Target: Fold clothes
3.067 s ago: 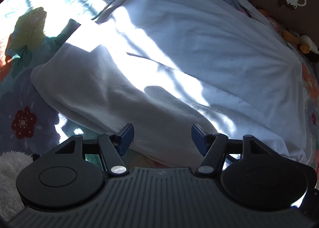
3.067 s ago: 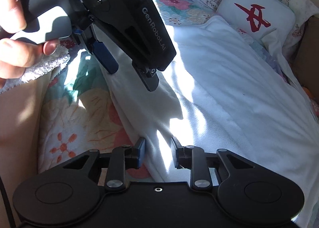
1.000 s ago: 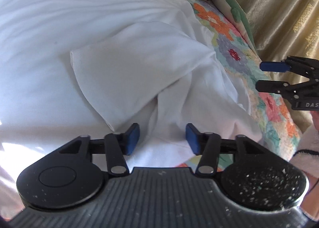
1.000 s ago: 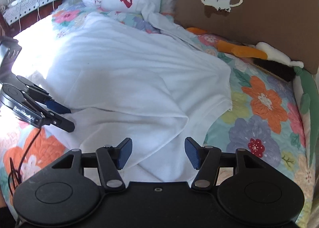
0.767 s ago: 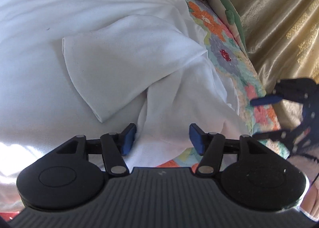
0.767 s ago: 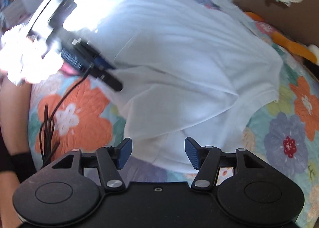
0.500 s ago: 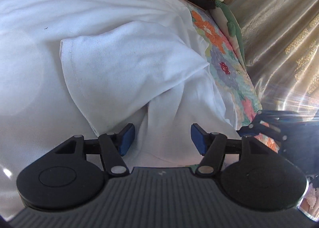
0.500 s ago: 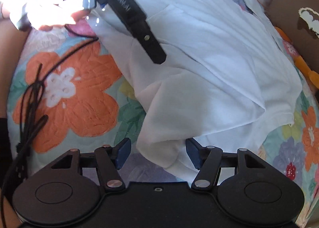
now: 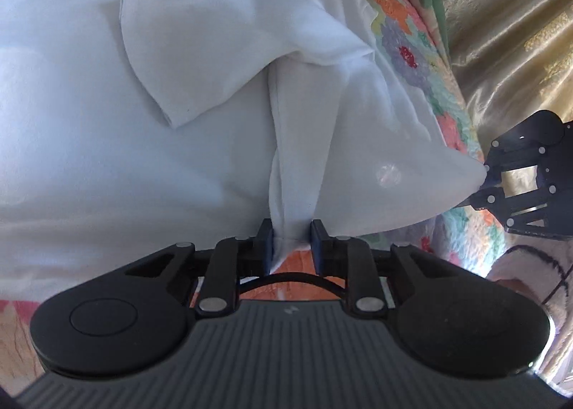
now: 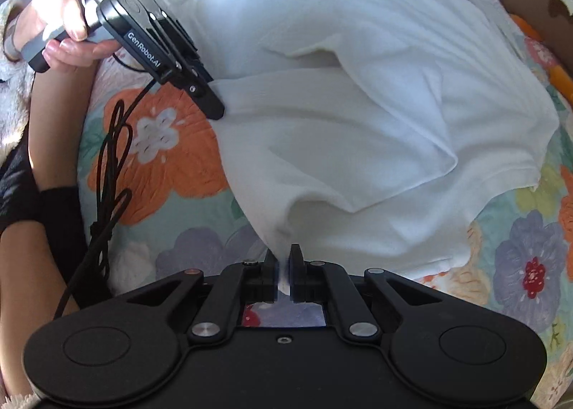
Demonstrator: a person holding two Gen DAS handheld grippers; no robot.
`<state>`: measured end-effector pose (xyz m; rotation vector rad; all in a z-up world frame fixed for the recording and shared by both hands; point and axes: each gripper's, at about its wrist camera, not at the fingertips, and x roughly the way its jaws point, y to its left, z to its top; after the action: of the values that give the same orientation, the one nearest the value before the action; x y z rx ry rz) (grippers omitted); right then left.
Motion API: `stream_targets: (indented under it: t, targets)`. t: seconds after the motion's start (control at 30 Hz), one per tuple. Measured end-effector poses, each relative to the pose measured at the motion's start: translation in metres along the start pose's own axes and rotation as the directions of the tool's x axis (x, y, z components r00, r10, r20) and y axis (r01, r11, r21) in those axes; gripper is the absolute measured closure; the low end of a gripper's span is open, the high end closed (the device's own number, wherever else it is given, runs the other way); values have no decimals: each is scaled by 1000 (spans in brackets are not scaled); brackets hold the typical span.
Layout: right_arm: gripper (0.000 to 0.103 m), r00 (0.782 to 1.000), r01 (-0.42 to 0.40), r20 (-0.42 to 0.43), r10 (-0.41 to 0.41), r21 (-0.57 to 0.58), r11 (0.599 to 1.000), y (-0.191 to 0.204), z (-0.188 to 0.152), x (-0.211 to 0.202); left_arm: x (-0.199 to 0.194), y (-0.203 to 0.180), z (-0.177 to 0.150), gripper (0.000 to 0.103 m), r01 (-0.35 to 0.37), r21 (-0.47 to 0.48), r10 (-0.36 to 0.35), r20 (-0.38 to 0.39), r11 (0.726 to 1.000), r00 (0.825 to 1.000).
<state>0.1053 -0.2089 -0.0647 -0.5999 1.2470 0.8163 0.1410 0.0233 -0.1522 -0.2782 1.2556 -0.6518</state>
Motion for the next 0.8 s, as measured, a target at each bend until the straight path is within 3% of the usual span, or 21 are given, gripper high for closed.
stream_targets:
  t: [0.1,0.2,0.3,0.37,0.4,0.43,0.5,0.57,0.67,0.8]
  targets:
    - [98,996,-4,-91,1,-30,1000,10,-2,39,3,-4,-2,82,-26,31,26,-7,999,1000]
    - [96,993,-5,-121,0,-47,999,9,0,59,2,-3,-4,81,-24,43,24,-4,999,1000]
    - [94,994,-20,-112,18,-19,1000,4,0,51,-1,-5,-5,81,-33,72,33,2,997,999]
    - [78,989,36,-139,-41,-37,999,9,1,39,-9,-12,-3,80,-78,106,78,5,991,997]
    - [63,987,92,-130,-98,-51,994,13,3,28,-17,-17,-2,77,-117,135,114,29,984,993]
    - [58,981,148,-120,-155,-64,987,18,4,16,-26,-23,-1,75,-156,163,149,54,974,987]
    - [55,975,215,-43,-217,-49,975,26,6,-13,-43,-31,0,60,-221,214,198,127,951,972]
    - [48,972,217,95,-217,13,976,33,9,-47,-58,-34,4,56,-300,254,250,213,920,945]
    - [47,945,184,261,-198,78,980,35,27,-69,-60,-32,15,54,-376,273,301,279,886,912]
    - [47,911,273,322,-259,1,962,50,60,-31,-48,-15,29,46,-361,224,295,281,905,913]
